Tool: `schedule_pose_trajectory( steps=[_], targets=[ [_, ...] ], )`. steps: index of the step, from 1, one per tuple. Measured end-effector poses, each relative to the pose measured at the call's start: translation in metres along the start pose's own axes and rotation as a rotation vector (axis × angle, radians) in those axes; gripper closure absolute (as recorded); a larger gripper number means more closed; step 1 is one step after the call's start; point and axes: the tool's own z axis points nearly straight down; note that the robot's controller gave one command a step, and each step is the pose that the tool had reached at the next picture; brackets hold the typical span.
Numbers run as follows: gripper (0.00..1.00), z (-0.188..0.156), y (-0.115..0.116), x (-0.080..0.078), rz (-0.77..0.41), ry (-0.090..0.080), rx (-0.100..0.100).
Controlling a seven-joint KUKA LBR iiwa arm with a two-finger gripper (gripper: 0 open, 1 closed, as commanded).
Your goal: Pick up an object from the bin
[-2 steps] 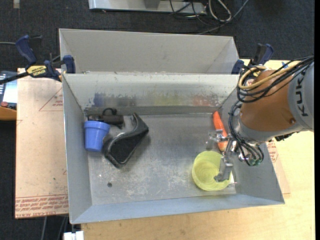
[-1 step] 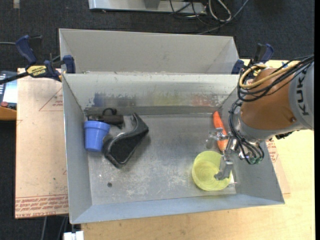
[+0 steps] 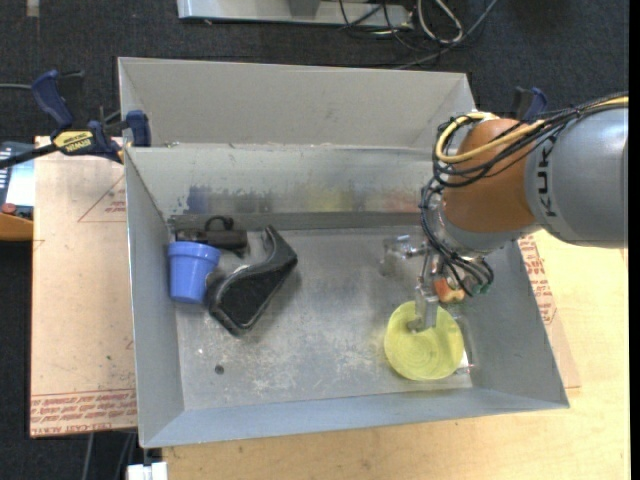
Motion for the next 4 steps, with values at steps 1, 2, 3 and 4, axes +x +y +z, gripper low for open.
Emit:
schedule_pose_trajectory(
  steps=[1,2,3,4],
  targets=[
    [0.00,0.000,-0.001,0.005,-0.024,-0.003,0.001],
    [0.00,-0.001,0.016,0.081,-0.336,-0.004,0.000],
    [0.00,-0.001,0.035,0.068,-0.327,-0.009,0.003],
    [1.00,-0.001,0.063,0.043,-0.662,-0.009,0.002]
  ],
)
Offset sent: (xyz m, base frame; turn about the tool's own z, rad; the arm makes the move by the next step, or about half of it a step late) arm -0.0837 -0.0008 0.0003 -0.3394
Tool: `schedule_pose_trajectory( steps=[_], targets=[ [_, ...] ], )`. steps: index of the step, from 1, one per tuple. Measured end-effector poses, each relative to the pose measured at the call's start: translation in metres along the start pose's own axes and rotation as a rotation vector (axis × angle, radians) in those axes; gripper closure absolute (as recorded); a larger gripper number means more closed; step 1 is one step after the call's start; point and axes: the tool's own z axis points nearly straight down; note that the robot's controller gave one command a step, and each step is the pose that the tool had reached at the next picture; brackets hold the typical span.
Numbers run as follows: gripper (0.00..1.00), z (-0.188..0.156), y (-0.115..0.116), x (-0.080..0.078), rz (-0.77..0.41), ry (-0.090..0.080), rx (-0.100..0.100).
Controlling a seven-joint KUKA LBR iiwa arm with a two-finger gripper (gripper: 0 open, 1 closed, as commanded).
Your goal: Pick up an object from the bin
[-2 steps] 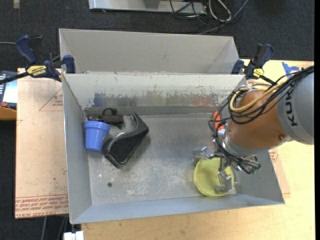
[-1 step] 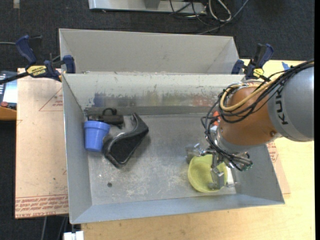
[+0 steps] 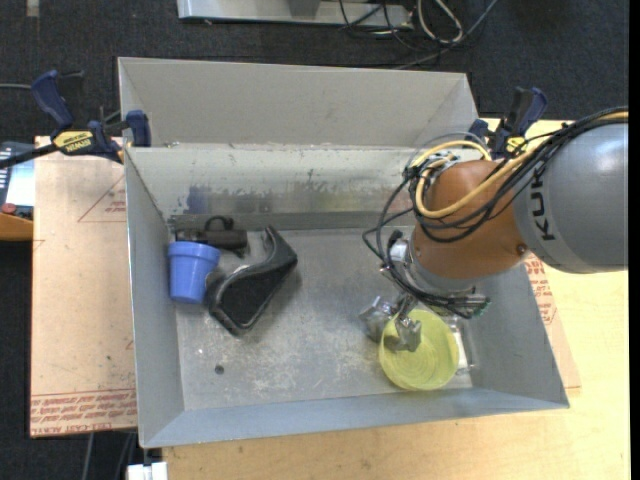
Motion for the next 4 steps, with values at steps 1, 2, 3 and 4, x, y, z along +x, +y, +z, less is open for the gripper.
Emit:
schedule_pose_trajectory(
  steps=[1,2,3,4],
  targets=[
    [1.00,0.000,0.000,0.000,0.000,0.000,0.000],
    [1.00,-0.014,0.001,0.000,0.002,0.001,-0.002],
    [1.00,-0.024,0.001,-0.001,0.004,-0.002,-0.002],
    [1.00,-0.036,0.002,-0.001,0.006,-0.001,-0.004]
  ],
)
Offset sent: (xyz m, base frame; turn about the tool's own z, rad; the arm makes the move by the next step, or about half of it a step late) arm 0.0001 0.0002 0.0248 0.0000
